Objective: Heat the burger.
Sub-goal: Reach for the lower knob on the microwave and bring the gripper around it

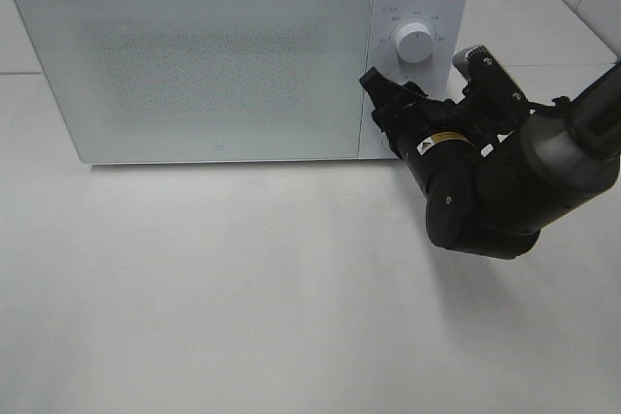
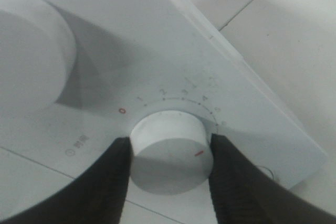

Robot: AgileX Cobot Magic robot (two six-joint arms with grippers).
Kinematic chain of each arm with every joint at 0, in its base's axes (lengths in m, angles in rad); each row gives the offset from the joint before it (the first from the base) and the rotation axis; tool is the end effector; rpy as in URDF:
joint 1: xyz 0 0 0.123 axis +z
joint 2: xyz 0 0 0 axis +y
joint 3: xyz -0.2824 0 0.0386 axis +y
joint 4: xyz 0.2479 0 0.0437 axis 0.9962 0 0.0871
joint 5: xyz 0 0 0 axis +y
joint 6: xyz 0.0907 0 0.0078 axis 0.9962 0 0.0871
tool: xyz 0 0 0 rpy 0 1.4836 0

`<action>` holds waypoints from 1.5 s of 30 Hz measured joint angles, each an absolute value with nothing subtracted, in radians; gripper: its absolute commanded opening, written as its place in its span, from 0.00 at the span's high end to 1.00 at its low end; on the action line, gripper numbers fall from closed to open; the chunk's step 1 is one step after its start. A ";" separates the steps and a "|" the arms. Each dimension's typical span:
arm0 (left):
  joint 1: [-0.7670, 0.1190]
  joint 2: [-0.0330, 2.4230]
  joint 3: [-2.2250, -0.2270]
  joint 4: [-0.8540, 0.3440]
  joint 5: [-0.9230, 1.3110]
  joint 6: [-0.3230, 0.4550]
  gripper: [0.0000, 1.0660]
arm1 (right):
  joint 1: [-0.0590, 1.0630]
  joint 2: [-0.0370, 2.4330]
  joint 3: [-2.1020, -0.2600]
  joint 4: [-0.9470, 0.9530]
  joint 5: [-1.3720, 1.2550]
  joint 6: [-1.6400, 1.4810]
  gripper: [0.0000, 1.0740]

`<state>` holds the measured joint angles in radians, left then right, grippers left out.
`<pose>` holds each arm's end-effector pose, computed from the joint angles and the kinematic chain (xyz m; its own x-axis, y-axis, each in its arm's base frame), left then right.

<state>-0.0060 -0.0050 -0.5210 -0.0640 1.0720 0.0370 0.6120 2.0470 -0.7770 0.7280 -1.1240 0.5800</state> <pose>-0.0087 -0.0051 0.2821 -0.4417 0.0090 -0.8971 0.0592 0.9981 -0.0191 0.3183 0.1567 0.1191 -0.0677 0.7461 -0.6624 0.1343 0.6647 0.7349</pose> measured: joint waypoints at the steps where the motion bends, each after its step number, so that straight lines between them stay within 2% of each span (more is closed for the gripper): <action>1: -0.006 -0.005 -0.521 -0.064 1.072 0.037 0.08 | 0.614 2.046 -0.777 0.737 -1.124 0.640 1.00; 20: -0.006 -0.005 -0.521 -0.064 1.072 0.037 0.08 | 0.638 2.038 -0.798 0.869 -1.114 1.086 1.00; 45: -0.006 -0.005 -0.521 -0.064 1.072 0.037 0.08 | 0.644 2.036 -0.802 0.885 -1.114 1.398 0.98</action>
